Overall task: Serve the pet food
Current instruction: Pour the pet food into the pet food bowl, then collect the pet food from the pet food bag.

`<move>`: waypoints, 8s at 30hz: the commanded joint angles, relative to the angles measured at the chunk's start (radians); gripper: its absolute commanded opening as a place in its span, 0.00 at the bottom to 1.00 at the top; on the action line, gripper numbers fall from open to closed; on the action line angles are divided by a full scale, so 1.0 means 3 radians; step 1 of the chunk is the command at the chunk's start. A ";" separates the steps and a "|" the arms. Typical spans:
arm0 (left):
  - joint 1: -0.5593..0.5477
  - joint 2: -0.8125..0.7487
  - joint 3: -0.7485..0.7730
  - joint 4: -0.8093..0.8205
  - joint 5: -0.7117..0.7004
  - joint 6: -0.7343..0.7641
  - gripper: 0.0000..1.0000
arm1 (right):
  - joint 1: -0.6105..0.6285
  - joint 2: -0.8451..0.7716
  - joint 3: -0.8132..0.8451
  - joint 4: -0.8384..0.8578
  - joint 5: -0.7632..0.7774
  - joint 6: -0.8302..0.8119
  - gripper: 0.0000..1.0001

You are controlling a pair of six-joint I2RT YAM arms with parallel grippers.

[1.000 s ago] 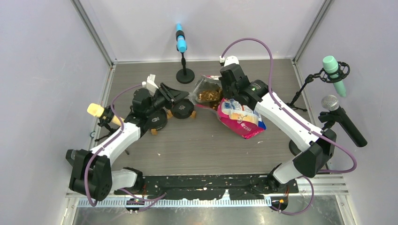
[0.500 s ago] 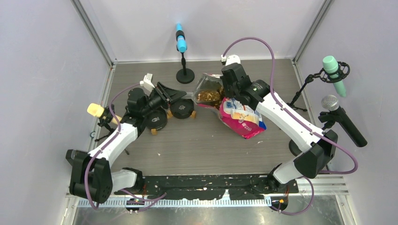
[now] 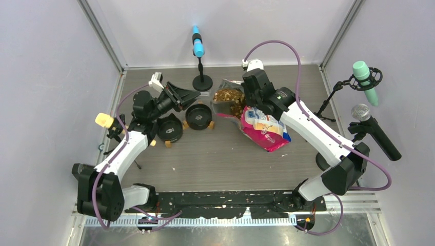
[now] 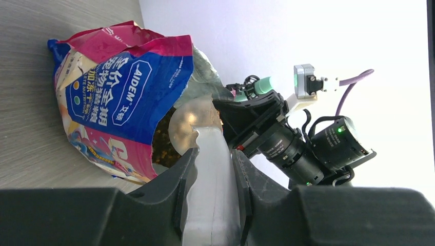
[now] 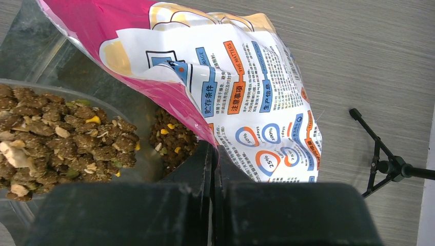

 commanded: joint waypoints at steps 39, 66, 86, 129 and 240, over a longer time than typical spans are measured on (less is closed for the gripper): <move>0.1271 0.0241 0.0624 -0.0157 0.1166 -0.0007 0.00 | -0.0153 0.0007 0.0116 0.0069 0.0003 0.0047 0.05; 0.1604 0.0703 0.0849 -0.0811 0.1447 0.0954 0.00 | -0.0170 0.0138 0.0292 -0.0014 0.0063 0.0070 0.05; 0.1544 0.1263 0.1376 -0.0963 0.1825 0.1383 0.00 | -0.0182 0.0195 0.0364 -0.0091 0.0052 0.0032 0.05; 0.1611 0.1607 0.1915 -0.2132 0.1884 0.2257 0.00 | -0.0197 0.0154 0.0293 -0.0094 0.0027 0.0125 0.05; 0.0573 0.0526 0.2749 -0.2541 0.0916 0.1794 0.00 | -0.0239 -0.0096 0.0459 -0.0116 -0.0257 0.0096 0.05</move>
